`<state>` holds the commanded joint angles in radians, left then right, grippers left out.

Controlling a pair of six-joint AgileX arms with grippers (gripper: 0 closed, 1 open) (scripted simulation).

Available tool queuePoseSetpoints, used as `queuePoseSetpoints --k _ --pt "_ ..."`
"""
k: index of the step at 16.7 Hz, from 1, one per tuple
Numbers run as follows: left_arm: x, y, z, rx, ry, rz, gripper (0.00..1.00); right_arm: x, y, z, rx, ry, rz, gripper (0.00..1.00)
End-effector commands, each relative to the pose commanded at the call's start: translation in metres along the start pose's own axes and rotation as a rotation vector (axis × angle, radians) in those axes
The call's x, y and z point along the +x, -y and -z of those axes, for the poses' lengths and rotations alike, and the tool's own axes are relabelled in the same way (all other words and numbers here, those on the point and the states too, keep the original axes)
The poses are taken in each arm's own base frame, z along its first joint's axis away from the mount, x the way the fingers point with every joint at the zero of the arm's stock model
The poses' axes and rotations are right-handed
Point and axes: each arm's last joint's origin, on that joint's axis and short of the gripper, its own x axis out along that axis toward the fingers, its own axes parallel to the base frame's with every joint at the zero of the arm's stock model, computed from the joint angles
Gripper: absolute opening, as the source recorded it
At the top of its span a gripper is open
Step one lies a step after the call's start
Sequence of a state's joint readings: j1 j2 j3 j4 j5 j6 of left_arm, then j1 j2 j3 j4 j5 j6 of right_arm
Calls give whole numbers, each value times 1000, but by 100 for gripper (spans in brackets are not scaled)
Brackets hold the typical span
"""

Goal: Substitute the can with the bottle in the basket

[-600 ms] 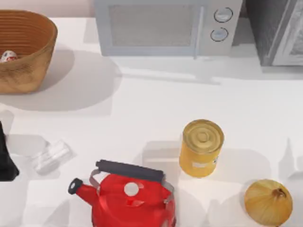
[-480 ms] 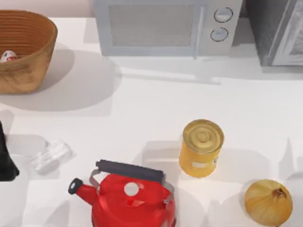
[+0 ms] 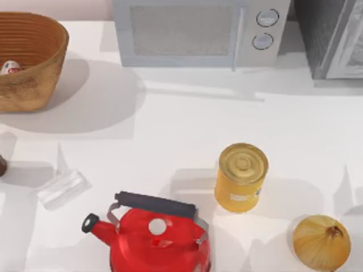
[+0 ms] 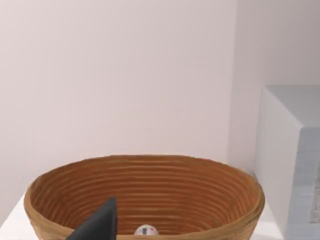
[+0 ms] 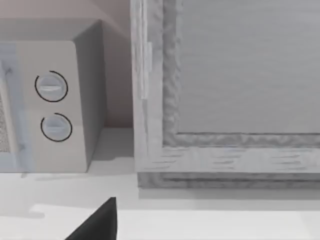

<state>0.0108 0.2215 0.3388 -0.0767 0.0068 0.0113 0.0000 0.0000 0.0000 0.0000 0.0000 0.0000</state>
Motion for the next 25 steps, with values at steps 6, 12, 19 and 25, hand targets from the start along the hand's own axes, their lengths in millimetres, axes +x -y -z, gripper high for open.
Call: queuePoseSetpoints --k 6,12,19,25 --pt "48 -5 -108 16 -139 -2 100 0 0 0 0 0 0 100" --pt "169 -17 -157 24 -478 -2 100 0 0 0 0 0 0 100" --pt "325 -36 -77 2 -1022 27 100 0 0 0 0 0 0 100" --pt "387 -52 31 -19 -1392 54 100 0 0 0 0 0 0 100"
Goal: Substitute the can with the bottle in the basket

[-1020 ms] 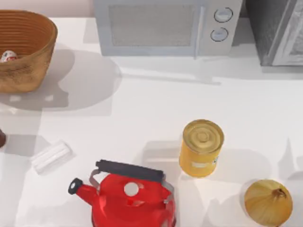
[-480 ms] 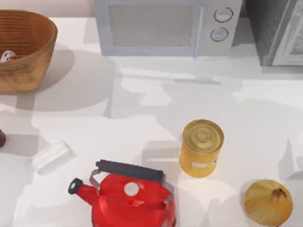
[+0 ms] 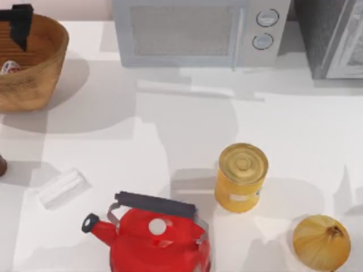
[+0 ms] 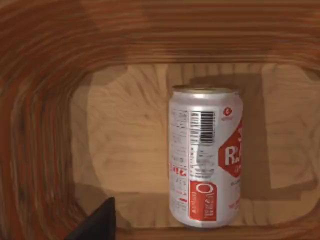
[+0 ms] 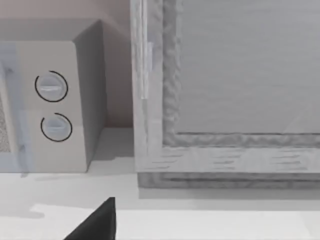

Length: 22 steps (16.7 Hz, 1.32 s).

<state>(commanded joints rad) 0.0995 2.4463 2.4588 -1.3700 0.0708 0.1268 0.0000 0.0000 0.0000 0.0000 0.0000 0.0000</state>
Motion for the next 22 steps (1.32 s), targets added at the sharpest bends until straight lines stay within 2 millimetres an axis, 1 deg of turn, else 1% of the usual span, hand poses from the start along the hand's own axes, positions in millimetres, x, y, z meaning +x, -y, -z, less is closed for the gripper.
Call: queuePoseSetpoints --k 2,4,12,14,19,20,22 --pt "25 -5 -3 -3 -68 7 100 0 0 0 0 0 0 100" --pt "40 -9 -4 -5 -106 12 100 0 0 0 0 0 0 100" --pt "49 -8 -4 -4 -117 13 100 0 0 0 0 0 0 100" --pt "60 -9 -4 -7 -115 13 100 0 0 0 0 0 0 100" --pt "98 -9 1 -6 -116 13 100 0 0 0 0 0 0 100" --pt "102 -9 2 -6 -116 13 100 0 0 0 0 0 0 100" --pt "103 -9 3 -6 -115 13 100 0 0 0 0 0 0 100"
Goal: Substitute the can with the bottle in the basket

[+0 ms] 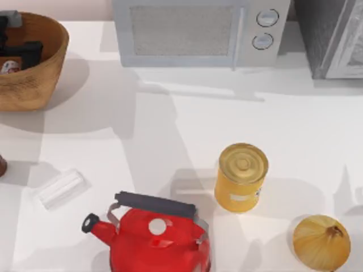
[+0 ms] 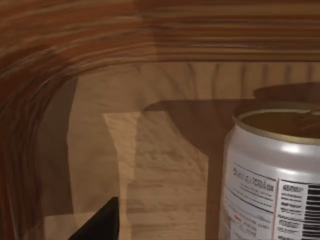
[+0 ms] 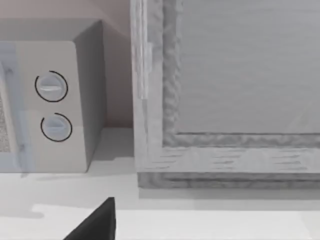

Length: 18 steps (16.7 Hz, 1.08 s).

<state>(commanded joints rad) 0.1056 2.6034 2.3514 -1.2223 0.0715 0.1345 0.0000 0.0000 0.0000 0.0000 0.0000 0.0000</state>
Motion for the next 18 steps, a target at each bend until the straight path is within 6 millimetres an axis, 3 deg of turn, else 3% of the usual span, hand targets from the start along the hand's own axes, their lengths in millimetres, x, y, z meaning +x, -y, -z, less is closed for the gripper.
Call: queuePoseSetpoints --k 2,15,18 --pt "0 0 0 0 0 0 100 0 0 0 0 0 0 100" --pt "0 0 0 0 0 0 2 0 0 0 0 0 0 100" --pt "0 0 0 0 0 0 0 0 0 0 0 0 0 100"
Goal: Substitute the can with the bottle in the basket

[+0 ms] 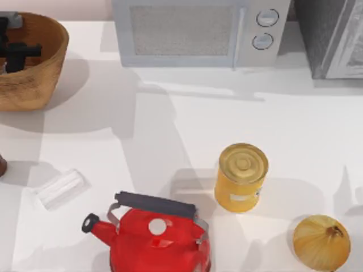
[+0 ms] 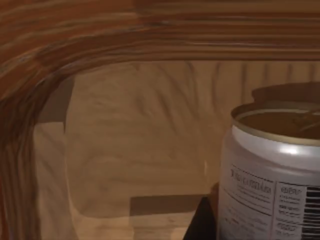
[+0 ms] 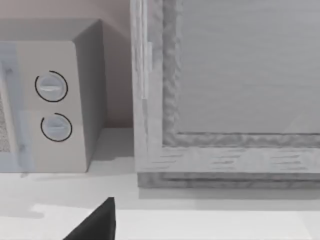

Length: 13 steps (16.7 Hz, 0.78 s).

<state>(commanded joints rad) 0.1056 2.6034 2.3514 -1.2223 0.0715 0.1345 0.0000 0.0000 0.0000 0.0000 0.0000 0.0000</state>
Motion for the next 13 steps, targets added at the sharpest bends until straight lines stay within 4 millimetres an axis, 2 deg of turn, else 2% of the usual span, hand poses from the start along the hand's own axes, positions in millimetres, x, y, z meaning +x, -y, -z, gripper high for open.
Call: queuePoseSetpoints --k 5,6,9,11,13 --pt "0 0 0 0 0 0 0 0 0 0 0 0 0 100" --pt "-21 1 5 -10 17 -7 0 0 0 0 0 0 0 100" --pt "-28 2 7 -11 38 -10 0 0 0 0 0 0 0 100" --pt "-46 5 11 -12 86 -17 0 0 0 0 0 0 0 100" --pt "-73 10 22 -9 154 -25 0 0 0 0 0 0 0 100"
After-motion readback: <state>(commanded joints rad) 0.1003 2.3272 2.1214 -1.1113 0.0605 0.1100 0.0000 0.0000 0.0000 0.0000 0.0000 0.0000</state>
